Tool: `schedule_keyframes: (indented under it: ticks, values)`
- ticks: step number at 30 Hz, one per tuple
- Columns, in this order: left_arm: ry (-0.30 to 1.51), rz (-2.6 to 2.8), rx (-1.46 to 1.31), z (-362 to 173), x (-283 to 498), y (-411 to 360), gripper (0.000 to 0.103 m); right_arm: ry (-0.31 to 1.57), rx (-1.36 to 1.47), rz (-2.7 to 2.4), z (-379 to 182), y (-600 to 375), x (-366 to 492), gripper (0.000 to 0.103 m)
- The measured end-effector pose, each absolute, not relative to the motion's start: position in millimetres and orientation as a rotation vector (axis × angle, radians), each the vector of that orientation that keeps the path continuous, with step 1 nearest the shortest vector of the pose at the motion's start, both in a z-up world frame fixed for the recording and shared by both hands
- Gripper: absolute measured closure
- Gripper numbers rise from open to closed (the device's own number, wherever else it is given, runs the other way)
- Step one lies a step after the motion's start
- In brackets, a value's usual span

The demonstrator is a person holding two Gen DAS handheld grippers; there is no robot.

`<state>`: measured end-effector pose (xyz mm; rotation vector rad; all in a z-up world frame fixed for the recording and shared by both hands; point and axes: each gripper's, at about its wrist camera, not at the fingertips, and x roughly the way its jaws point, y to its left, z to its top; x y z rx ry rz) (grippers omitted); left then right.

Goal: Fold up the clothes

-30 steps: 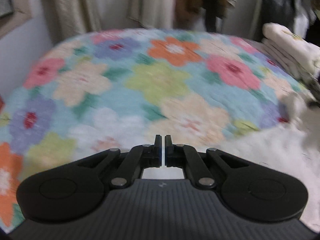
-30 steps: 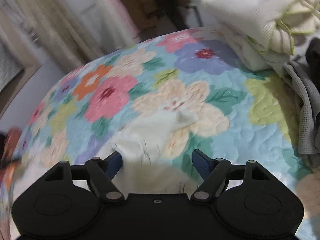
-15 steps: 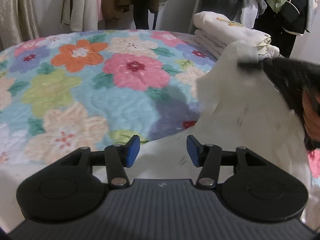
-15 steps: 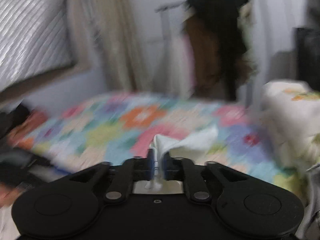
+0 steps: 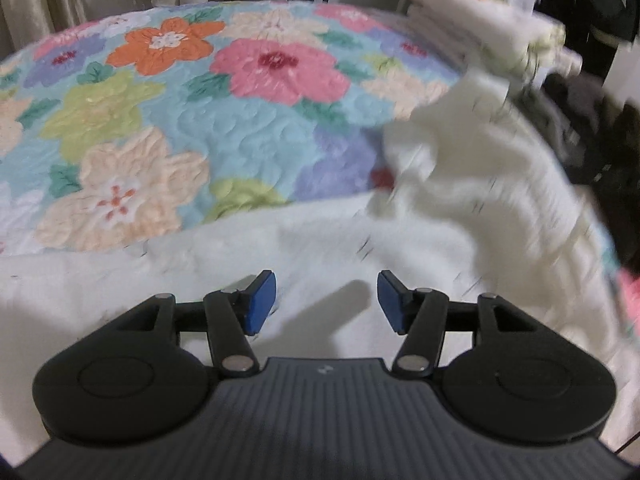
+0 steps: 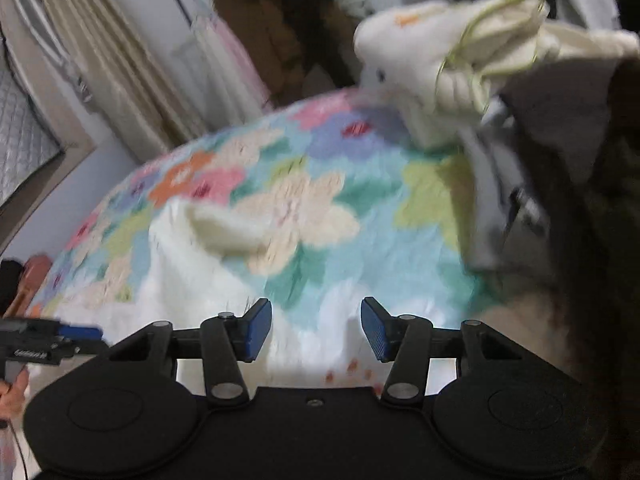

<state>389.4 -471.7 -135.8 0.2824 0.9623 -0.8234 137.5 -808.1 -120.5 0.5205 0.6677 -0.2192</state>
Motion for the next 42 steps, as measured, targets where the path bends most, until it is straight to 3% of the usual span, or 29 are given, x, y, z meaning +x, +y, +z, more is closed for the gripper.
schedule_keyframes:
  ticks: [5, 6, 7, 8, 14, 17, 20, 23, 27, 31, 36, 42]
  values:
    - [0.962, -0.801, 0.271, -139, 383, -457, 0.046, 0.767, 0.474, -0.146, -143, -780, 156, 0.047]
    - [0.960, -0.796, 0.261, -139, 382, -454, 0.046, 0.786, 0.448, -0.135, -147, -773, 161, 0.053]
    - [0.956, -0.790, 0.260, -138, 381, -452, 0.046, 0.799, 0.383, -0.136, -147, -763, 165, 0.069]
    - [0.946, -0.779, 0.269, -138, 380, -450, 0.046, 0.811, 0.318, -0.137, -148, -753, 168, 0.097]
    - [0.841, -0.649, 0.347, -125, 379, -429, 0.046, 0.506, 0.150, -0.381, -76, -733, 117, 0.097]
    - [0.825, -0.610, 0.391, -123, 387, -416, 0.043, 0.547, 0.117, -0.503, -75, -745, 105, 0.098]
    - [0.850, -0.572, 0.412, -129, 395, -403, 0.041, 0.718, 0.146, -0.573, -99, -763, 112, 0.096]
    - [0.873, -0.512, 0.422, -136, 400, -386, 0.041, 0.811, 0.259, -0.635, -126, -785, 119, 0.079]
    - [0.864, -0.455, 0.444, -135, 407, -363, 0.038, 0.754, 0.350, -0.626, -111, -799, 122, 0.062]
    - [0.808, -0.430, 0.479, -125, 418, -337, 0.034, 0.697, 0.434, -0.614, -96, -812, 125, 0.059]
    - [0.798, -0.506, 0.441, -119, 435, -304, 0.034, 0.711, 0.396, -0.419, -70, -775, 160, 0.049]
    - [0.863, -0.430, 0.233, -126, 468, -266, 0.029, 0.837, 0.585, -0.092, -95, -738, 237, 0.039]
